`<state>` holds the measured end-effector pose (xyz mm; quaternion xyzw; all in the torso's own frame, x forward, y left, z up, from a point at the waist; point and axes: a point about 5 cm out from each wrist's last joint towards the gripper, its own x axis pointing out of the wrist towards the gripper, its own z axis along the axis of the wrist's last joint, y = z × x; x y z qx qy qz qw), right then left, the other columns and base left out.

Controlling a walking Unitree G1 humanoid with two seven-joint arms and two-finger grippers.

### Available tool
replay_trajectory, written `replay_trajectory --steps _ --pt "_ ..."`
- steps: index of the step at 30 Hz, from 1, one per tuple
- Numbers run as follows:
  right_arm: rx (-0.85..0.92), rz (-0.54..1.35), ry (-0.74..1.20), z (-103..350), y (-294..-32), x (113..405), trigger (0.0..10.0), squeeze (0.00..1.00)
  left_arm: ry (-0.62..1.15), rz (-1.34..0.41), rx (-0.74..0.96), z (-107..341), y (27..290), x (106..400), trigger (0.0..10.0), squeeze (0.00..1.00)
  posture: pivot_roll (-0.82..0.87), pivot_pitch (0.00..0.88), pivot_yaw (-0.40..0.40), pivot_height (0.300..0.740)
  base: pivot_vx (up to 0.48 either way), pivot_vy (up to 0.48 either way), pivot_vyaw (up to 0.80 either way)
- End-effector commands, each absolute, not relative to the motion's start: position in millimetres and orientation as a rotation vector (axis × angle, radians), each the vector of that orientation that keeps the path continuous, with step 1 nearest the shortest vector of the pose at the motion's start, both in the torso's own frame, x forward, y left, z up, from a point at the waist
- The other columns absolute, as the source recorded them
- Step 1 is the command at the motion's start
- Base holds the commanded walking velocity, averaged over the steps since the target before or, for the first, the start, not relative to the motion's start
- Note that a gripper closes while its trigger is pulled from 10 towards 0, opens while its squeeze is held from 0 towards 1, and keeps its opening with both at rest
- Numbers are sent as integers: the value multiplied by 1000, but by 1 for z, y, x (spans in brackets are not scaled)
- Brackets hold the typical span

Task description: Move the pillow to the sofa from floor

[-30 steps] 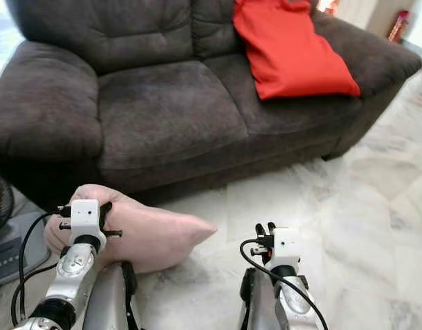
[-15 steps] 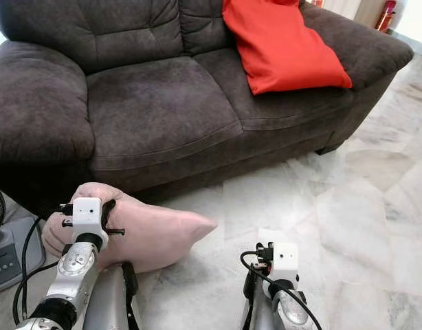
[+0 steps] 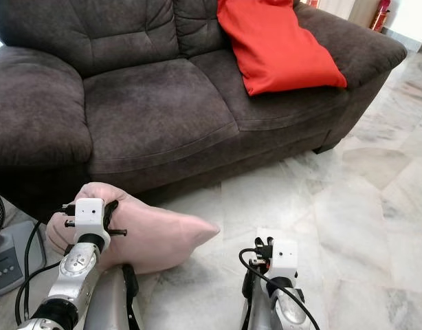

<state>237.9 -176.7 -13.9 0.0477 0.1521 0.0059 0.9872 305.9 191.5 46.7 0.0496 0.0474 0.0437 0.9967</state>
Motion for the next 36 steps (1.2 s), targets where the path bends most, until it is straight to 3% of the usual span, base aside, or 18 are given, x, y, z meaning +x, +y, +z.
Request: replay_trajectory --steps 1,25,27,36 --pt "106 7 293 -12 -177 238 10000 0 3 84 101 66 192 315 10000 0 47 46 -4 537 0 0 0" --pt "106 7 293 -12 -177 238 10000 0 3 84 101 66 192 315 10000 0 47 46 -4 537 0 0 0" --pt "109 16 328 -18 -181 238 10000 0 -1 85 101 66 191 314 10000 0 49 9 -2 546 0 0 0" --pt "136 1 354 -25 -191 237 10000 0 -2 81 100 65 190 312 10000 0 47 22 0 581 0 0 0"
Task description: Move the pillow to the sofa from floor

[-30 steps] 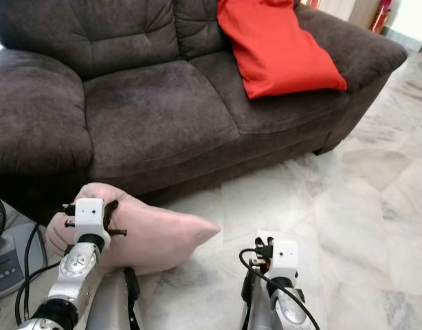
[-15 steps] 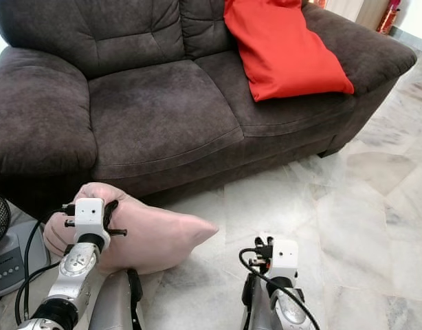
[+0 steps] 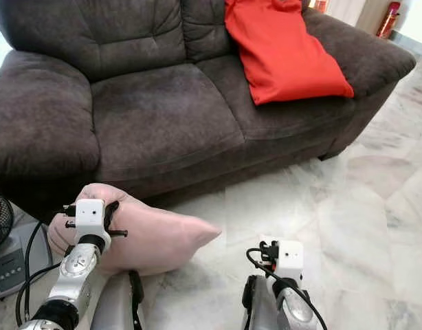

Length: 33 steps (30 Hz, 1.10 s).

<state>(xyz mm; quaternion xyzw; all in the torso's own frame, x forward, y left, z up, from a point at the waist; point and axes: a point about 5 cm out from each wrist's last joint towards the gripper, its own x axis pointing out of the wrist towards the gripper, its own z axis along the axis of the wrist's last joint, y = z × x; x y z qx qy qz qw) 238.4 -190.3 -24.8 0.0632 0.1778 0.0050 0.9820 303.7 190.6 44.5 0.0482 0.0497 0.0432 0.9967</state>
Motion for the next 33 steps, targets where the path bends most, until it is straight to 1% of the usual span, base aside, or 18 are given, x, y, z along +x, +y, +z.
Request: replay_trajectory --steps 1,4,7,14,20,22,23,26,33 --pt "138 -2 349 -25 -191 237 10000 0 -2 81 100 65 190 312 10000 0 47 23 0 581 0 0 0" --pt "143 6 324 -23 -191 239 10000 0 0 83 100 65 191 312 10000 0 49 28 0 581 0 0 0" --pt "141 13 287 -19 -190 241 10000 0 0 84 102 65 192 311 10000 0 50 31 0 595 0 0 0" --pt "143 24 273 -17 -184 243 10000 0 0 88 105 65 194 311 10000 0 54 36 3 650 0 0 0" --pt "148 25 271 -18 -184 242 10000 0 0 86 105 65 193 311 10000 0 54 37 5 685 0 0 0" --pt "150 25 273 -18 -184 242 10000 0 -1 83 105 66 193 311 10000 0 53 38 6 700 0 0 0" --pt "150 23 274 -18 -185 242 10000 0 -1 82 105 66 192 311 10000 0 52 38 7 715 0 0 0" --pt "149 24 270 -18 -184 242 10000 0 -2 80 105 66 192 311 10000 0 53 39 7 735 0 0 0" --pt "152 28 251 -15 -179 244 10000 0 -11 74 107 69 192 312 10000 0 57 40 8 740 0 0 0"
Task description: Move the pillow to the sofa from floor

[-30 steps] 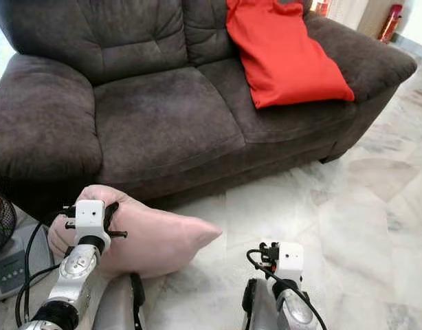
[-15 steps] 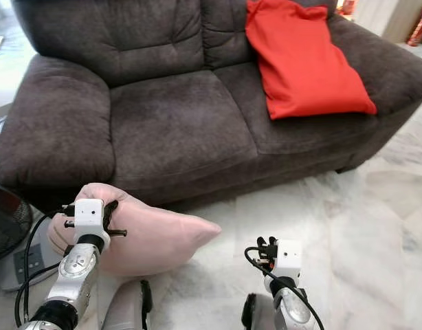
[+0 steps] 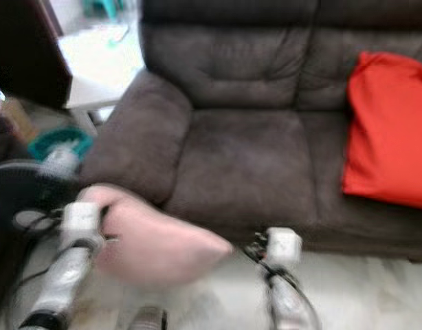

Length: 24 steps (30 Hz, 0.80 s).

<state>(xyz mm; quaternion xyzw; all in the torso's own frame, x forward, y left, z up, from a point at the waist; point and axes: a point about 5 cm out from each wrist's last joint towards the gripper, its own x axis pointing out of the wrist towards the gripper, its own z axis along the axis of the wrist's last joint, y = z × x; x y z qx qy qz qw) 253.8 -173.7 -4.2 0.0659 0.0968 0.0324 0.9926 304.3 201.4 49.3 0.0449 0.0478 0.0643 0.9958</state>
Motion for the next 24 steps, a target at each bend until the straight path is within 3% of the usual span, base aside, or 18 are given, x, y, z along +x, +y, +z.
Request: replay_trajectory --steps 1,24 --pt "152 28 251 -15 -179 244 10000 0 -11 74 107 69 192 312 10000 0 57 40 8 740 0 0 0" --pt "147 19 216 -5 -172 250 10000 0 -120 -39 92 102 173 319 10000 0 69 21 11 740 0 0 0"
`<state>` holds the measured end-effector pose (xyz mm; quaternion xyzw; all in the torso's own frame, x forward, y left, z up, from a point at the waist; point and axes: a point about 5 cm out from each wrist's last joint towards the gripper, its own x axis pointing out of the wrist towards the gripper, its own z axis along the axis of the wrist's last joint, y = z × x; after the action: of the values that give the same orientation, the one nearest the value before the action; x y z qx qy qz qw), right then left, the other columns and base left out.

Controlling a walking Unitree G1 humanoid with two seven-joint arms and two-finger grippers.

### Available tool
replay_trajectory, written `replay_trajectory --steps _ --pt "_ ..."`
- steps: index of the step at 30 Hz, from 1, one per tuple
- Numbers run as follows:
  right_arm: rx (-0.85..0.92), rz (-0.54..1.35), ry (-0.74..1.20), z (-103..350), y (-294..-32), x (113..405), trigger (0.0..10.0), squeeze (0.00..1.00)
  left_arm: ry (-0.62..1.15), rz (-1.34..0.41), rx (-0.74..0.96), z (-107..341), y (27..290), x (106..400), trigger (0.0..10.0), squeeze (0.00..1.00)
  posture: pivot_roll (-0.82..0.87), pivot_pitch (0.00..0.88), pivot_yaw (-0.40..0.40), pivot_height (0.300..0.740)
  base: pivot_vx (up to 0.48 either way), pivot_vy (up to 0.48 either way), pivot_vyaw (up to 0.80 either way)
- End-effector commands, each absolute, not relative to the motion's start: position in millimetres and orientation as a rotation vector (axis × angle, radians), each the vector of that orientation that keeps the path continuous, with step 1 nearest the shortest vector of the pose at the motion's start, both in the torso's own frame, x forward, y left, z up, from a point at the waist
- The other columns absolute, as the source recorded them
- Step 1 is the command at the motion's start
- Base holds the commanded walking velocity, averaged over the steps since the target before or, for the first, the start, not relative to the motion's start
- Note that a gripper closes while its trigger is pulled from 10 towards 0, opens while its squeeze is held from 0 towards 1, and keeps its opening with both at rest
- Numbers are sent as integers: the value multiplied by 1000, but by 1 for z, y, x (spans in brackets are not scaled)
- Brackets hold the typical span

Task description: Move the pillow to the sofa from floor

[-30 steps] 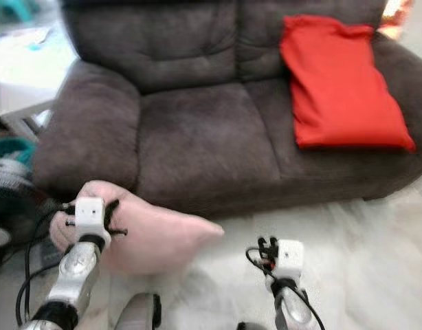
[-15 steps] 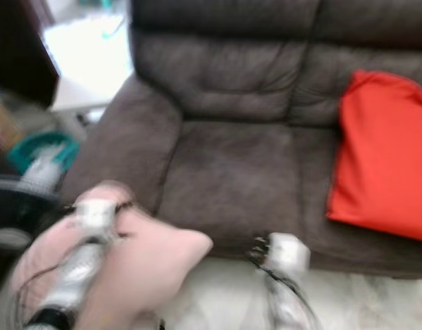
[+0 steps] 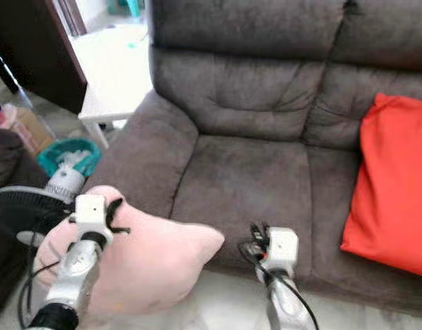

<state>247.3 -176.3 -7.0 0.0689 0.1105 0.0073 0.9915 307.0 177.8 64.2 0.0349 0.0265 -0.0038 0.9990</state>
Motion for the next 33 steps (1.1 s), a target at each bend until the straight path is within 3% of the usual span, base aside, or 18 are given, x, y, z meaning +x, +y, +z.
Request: replay_trajectory --steps 1,11,24,29,33 --pt "147 20 215 -5 -172 250 10000 0 -122 -46 93 102 172 319 10000 0 69 18 11 740 0 0 0" --pt "141 8 206 -2 -179 249 10000 0 -145 -112 100 110 160 314 10000 0 67 9 15 740 0 0 0" --pt "130 -5 275 -12 -194 250 10000 0 -289 -286 231 150 139 308 10000 0 82 21 10 740 0 0 0" --pt "117 8 288 -11 -195 255 10000 0 -274 -293 236 150 140 314 10000 0 79 21 9 740 0 0 0" --pt "7 102 337 -10 -197 259 10000 0 -209 -376 253 142 137 315 10000 0 73 24 11 740 0 0 0"
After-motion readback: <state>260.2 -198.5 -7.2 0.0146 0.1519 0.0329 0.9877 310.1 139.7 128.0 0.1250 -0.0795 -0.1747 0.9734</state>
